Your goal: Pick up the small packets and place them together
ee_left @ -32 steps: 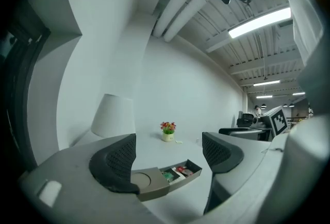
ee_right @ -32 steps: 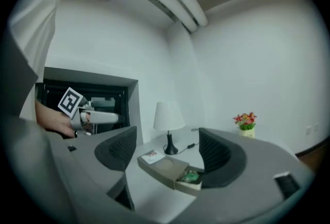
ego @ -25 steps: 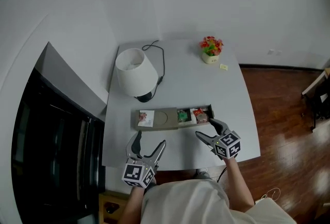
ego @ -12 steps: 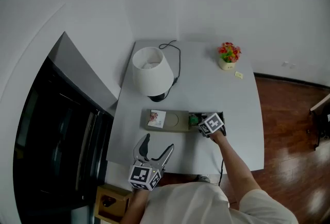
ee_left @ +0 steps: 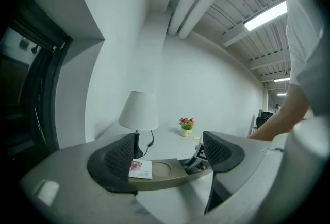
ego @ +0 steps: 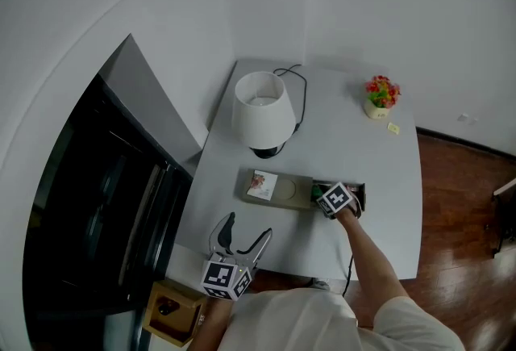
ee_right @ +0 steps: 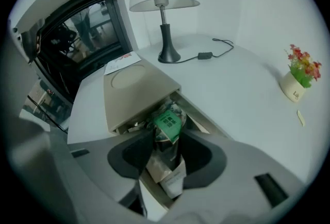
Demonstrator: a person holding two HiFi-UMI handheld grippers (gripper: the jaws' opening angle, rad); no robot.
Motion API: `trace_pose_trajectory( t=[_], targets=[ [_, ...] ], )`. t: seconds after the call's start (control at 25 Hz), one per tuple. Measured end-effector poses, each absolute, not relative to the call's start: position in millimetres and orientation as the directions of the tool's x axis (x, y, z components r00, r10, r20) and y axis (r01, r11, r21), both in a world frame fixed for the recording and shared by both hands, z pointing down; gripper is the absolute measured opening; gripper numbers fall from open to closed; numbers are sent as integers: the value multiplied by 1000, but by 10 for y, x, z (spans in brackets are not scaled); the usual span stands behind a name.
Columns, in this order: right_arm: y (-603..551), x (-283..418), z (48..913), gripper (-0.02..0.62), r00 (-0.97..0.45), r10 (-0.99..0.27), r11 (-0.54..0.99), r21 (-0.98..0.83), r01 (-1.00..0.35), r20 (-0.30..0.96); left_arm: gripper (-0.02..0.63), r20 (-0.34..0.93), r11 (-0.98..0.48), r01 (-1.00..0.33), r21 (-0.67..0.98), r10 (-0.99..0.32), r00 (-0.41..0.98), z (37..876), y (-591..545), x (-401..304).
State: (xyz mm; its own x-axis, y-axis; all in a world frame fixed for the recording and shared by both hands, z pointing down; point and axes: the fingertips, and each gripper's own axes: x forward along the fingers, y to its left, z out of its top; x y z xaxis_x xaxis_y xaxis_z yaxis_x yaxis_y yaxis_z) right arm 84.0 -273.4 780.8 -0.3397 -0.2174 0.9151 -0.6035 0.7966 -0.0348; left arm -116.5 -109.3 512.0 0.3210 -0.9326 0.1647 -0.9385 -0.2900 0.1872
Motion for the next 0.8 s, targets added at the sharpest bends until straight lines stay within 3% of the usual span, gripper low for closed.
trace_pose_trajectory(
  t=[0.12,0.52,0.8],
  targets=[
    [-2728,839,7752,127,-350,-237,800,-23,-600,906,420,157,-291,-939,186,-934,320,5103,-1077,-1178],
    [-2564,1093,7135,123,-454,-369,734,-45,-678,811,420,146,-337,-922,192,-919,366,5101,-1053,-1046],
    [-2208,815,6640,123,-565,-428,700,-137,-700,705,420,126,-350,-917,193,-918,377,5079,-1011,-1003]
  ],
)
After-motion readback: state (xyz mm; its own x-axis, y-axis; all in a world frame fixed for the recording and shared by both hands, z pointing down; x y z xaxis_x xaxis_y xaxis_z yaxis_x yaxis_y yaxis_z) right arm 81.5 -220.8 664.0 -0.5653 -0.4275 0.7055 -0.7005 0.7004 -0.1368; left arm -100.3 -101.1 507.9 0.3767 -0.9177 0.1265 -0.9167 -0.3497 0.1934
